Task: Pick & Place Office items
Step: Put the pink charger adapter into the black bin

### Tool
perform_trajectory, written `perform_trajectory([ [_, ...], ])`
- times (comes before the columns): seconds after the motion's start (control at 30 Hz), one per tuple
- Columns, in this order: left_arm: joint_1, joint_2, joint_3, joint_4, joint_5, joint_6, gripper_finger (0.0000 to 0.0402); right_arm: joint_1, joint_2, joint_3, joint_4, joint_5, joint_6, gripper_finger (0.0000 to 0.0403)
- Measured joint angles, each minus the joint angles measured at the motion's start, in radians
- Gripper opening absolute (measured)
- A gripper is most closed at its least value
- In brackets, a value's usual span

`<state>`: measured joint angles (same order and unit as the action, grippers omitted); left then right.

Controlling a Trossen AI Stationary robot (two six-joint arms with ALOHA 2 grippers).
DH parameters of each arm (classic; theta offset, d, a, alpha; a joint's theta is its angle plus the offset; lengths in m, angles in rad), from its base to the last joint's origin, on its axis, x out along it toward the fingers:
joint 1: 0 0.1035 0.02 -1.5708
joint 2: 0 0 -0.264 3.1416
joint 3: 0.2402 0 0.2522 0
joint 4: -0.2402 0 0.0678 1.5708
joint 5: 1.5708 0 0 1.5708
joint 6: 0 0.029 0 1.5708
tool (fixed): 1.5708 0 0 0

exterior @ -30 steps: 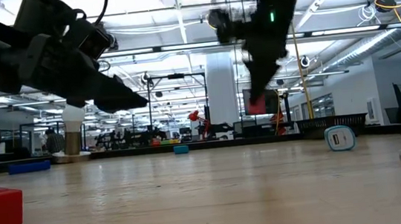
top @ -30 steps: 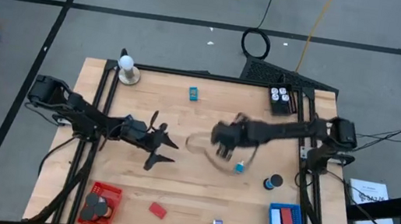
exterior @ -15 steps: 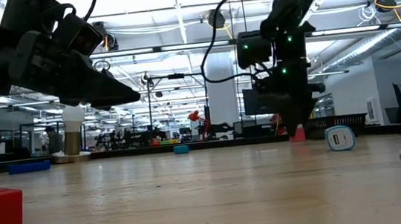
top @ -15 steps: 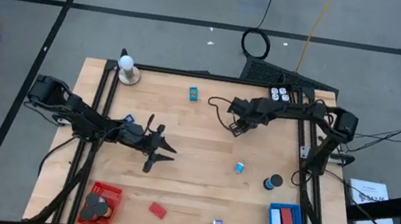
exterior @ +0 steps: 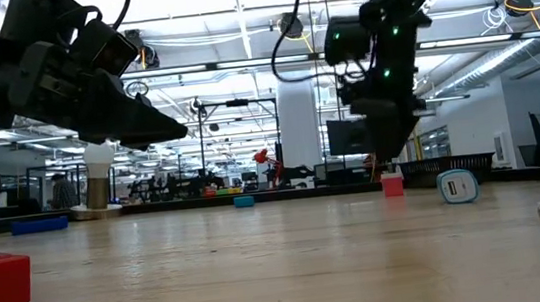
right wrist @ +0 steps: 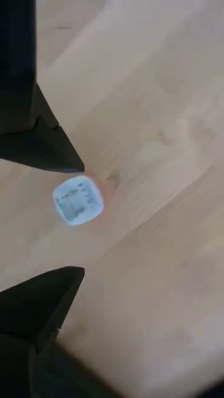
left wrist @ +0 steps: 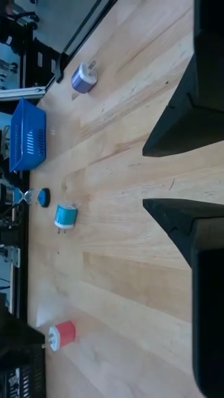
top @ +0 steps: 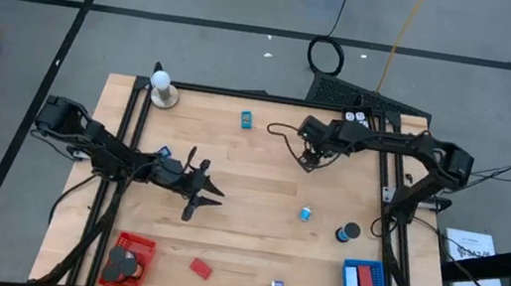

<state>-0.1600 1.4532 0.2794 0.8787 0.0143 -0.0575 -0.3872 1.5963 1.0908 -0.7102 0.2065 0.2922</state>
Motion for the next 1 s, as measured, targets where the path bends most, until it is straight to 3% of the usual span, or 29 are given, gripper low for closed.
perform_trajectory([
  [0.2, 0.0, 0.0, 0.0, 0.0, 0.0, 0.001, 0.0123, 0.001, -0.014, 0.0, 0.057, -0.105, -0.346, 0.0257],
  [0.7, 0.0, 0.0, 0.0, 0.001, 0.0, 0.005, 0.0124, -0.05, 0.022, -0.094, 0.139, -0.143, -0.388, 0.0244],
  [1.0, 0.0, 0.0, 0.0, 0.0, -0.008, 0.01, 0.0122, -0.066, 0.023, -0.149, 0.215, -0.153, -0.398, 0.0189],
])
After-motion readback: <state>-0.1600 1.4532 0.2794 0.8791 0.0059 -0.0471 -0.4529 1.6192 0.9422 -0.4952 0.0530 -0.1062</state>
